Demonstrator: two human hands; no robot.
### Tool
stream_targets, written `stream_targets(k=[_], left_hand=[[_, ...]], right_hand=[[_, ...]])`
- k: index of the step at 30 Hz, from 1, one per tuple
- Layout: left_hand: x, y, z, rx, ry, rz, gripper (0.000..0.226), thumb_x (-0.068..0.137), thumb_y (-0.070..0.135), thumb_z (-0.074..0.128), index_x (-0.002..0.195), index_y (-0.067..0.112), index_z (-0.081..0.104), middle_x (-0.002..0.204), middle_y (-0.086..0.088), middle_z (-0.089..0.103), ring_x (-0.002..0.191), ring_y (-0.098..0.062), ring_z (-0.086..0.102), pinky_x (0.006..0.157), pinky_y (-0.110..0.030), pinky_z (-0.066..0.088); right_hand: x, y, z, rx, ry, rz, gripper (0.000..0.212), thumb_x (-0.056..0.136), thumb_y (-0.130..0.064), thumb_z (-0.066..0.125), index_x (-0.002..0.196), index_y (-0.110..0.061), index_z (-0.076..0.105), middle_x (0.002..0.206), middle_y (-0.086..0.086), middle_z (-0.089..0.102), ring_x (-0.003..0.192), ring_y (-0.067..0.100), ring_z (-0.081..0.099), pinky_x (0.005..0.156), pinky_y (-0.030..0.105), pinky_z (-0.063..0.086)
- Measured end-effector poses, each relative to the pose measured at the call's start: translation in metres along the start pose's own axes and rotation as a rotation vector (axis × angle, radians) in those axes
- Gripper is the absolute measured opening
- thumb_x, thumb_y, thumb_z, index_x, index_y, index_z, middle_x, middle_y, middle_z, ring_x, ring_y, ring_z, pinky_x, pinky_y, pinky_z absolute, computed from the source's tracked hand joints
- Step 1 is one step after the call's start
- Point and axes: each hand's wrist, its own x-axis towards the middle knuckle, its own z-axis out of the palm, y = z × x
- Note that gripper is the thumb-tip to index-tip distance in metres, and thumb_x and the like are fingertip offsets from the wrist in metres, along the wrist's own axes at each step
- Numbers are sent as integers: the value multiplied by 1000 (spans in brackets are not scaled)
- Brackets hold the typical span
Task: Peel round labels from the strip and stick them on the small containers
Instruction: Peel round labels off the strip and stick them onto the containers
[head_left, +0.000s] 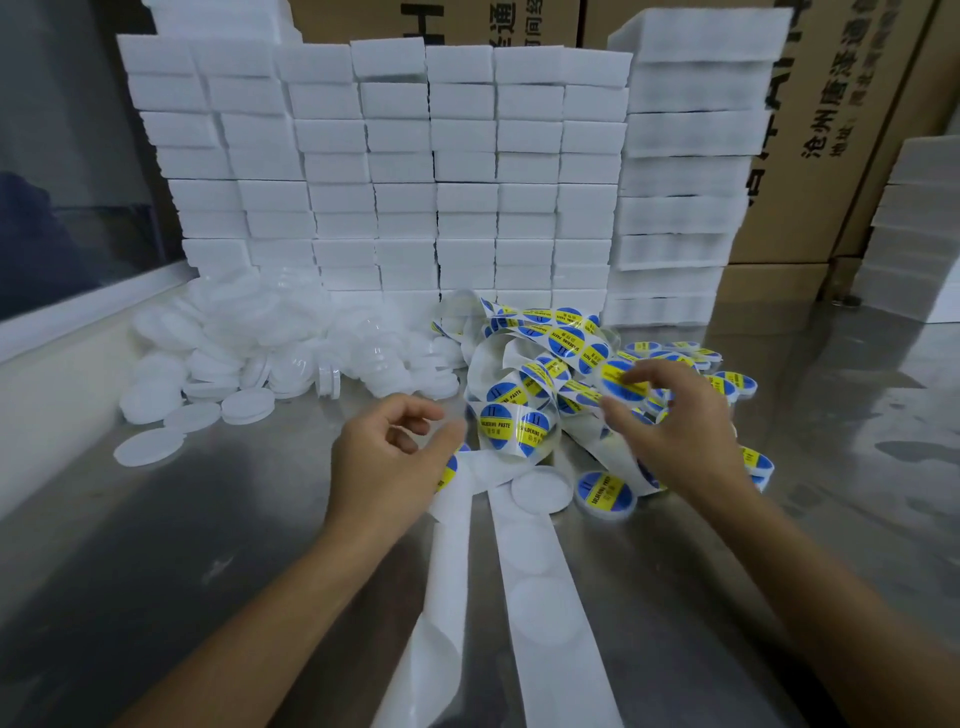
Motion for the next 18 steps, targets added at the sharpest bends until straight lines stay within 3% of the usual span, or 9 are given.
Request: stream_targets(k=[5, 7, 12, 18], left_hand=[[-1, -8, 1, 212, -100, -112, 33, 66, 33, 85, 92, 30, 65, 87, 11, 59, 66, -2, 54, 58, -12, 40], [-2, -9, 0, 236, -156, -169, 35, 67, 33, 84, 94, 32, 62, 87, 10, 60, 67, 3, 56, 55, -10, 39], [0, -9, -2, 258, -197, -208, 31, 68, 37, 82, 88, 31, 60, 77, 5, 68, 70, -4, 64, 52, -16, 41], [-1, -10, -2, 137, -153, -193, 28, 69, 26, 84, 88, 27, 63, 78, 9, 69, 69, -9, 67, 49, -19, 45]], right_hand=[[13, 45, -17, -274, 54, 117, 24, 78, -33, 78, 94, -16, 70, 99, 2, 67, 94, 25, 60, 76, 33, 41], [13, 54, -17, -306, 45, 146, 25, 76, -33, 78, 92, -16, 70, 105, 7, 64, 92, 26, 58, 74, 32, 38], [14, 68, -11, -364, -7, 267, 27, 80, -40, 75, 94, -18, 69, 109, 9, 62, 82, 17, 45, 71, 31, 35], [13, 66, -12, -381, -80, 304, 30, 87, -33, 69, 106, -11, 73, 110, 12, 70, 92, 30, 63, 69, 31, 42]])
